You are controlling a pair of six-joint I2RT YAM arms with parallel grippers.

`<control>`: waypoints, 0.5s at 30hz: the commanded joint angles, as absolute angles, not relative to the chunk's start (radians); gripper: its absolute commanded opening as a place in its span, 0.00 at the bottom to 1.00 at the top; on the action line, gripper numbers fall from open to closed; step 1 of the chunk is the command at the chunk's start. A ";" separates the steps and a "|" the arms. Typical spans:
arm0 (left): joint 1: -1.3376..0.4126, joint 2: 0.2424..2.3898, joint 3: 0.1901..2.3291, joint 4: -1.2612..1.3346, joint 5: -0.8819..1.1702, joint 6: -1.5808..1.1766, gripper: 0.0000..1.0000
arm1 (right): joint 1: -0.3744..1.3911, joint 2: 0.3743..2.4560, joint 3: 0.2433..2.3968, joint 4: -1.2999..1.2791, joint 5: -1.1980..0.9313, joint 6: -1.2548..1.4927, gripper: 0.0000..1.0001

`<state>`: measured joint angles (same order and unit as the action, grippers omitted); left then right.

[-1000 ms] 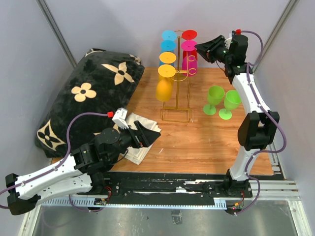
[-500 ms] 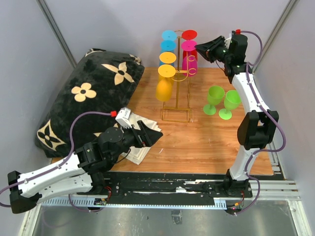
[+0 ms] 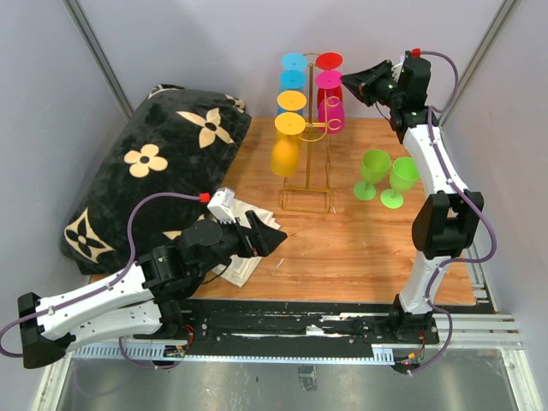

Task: Take the wine glass off the wine glass rack
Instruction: Pick up the wine glass from the wine rack.

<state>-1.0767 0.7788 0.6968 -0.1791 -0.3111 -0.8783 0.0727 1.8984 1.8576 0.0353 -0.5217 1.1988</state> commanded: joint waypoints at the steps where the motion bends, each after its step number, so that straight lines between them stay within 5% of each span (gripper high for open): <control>1: -1.078 0.796 0.736 -0.159 -0.304 -0.866 1.00 | 0.098 1.918 1.905 0.047 -0.496 1.175 0.17; 15: -1.077 0.794 0.742 -0.184 -0.327 -0.876 1.00 | 0.116 1.923 1.921 0.054 -0.434 1.198 0.26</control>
<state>-1.0767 0.8059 0.7090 -0.1833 -0.3023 -0.8780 0.0837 1.9072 1.8702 0.0399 -0.4351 1.1976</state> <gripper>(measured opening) 0.994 0.242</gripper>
